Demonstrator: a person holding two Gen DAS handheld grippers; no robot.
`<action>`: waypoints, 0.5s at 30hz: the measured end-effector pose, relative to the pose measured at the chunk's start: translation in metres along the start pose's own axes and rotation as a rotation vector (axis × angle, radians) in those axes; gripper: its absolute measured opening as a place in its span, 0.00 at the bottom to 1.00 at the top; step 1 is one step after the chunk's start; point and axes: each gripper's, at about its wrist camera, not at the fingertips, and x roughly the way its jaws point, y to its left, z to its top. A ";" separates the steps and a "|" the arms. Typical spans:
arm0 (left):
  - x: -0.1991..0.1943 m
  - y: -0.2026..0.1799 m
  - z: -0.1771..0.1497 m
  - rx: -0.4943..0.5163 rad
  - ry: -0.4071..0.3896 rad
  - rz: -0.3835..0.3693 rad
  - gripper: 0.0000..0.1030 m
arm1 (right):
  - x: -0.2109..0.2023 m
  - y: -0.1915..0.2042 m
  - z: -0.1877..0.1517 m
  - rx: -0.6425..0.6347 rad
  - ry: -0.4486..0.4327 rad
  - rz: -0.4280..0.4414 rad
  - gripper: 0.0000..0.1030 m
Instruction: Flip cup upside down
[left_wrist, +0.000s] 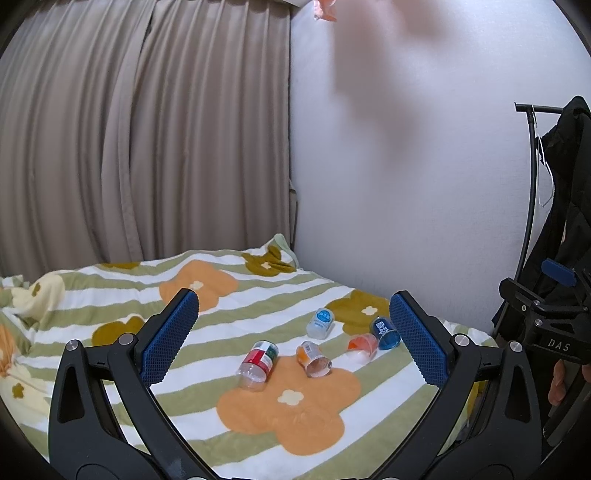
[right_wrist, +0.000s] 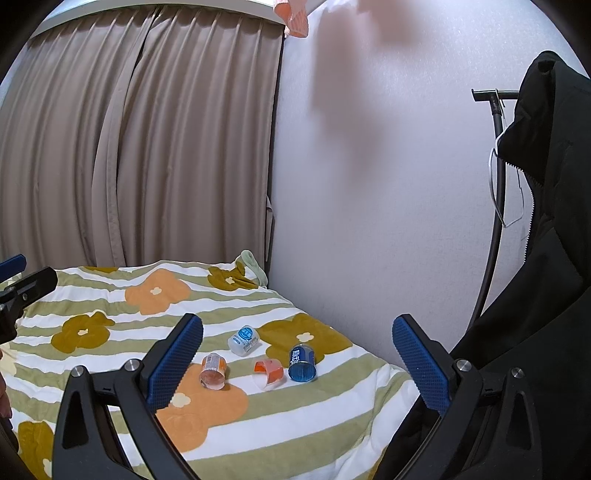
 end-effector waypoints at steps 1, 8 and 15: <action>0.000 0.001 0.001 0.000 0.003 -0.001 1.00 | 0.000 0.000 -0.001 0.002 -0.002 -0.003 1.00; 0.020 0.008 0.005 0.029 0.036 -0.031 1.00 | 0.012 0.002 -0.005 0.018 0.016 0.011 1.00; 0.104 0.030 0.037 0.196 0.122 -0.089 1.00 | 0.048 0.010 -0.003 -0.029 0.062 0.050 1.00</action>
